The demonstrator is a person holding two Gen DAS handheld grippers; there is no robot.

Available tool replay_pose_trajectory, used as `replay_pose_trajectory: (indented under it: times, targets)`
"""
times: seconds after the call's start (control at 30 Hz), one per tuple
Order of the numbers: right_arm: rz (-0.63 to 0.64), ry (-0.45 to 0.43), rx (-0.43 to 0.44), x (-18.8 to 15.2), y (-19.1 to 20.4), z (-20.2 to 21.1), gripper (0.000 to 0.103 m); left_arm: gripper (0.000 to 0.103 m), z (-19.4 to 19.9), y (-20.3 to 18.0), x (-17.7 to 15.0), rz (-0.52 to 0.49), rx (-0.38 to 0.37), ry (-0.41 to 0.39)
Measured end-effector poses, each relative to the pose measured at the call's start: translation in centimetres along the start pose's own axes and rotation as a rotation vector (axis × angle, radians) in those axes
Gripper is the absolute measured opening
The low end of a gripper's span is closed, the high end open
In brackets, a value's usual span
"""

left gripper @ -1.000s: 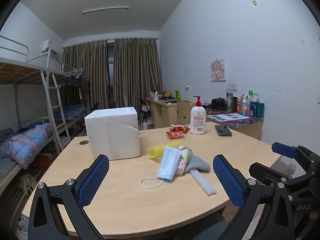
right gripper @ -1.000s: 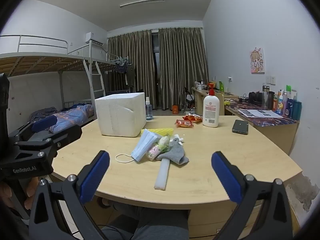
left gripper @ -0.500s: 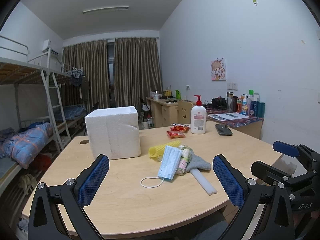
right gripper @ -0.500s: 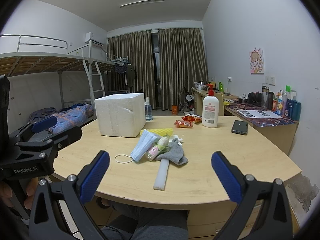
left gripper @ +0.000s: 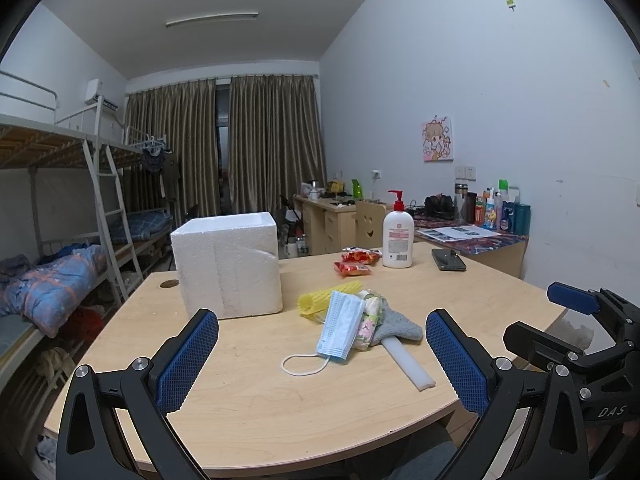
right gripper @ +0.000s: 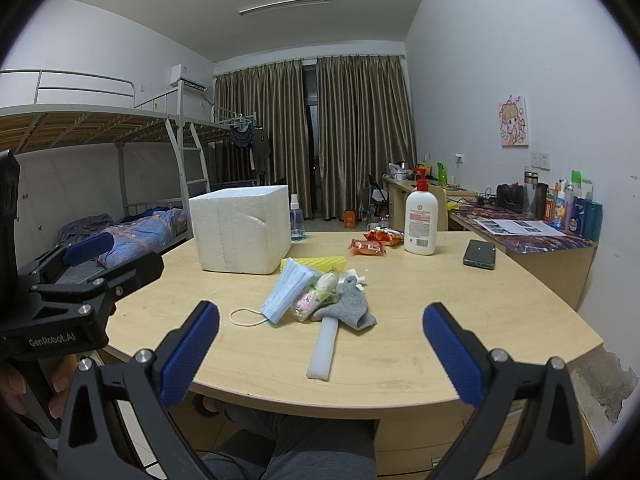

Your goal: Organize soft objects

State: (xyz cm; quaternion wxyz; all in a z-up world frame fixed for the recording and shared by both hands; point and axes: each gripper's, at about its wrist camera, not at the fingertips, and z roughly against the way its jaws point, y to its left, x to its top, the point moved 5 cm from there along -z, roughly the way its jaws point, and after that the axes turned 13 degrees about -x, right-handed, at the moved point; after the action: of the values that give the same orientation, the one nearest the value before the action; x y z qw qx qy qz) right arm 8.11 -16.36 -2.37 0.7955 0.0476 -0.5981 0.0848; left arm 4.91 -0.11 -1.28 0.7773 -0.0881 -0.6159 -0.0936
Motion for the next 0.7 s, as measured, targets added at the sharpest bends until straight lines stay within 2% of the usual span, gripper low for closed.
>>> replay_pose_trajectory:
  times: [0.7]
  targets:
    - [-0.004, 0.006, -0.002, 0.06, -0.3, -0.65, 0.103, 0.103, -0.57, 0.29, 0.17, 0.013, -0.005, 0.009]
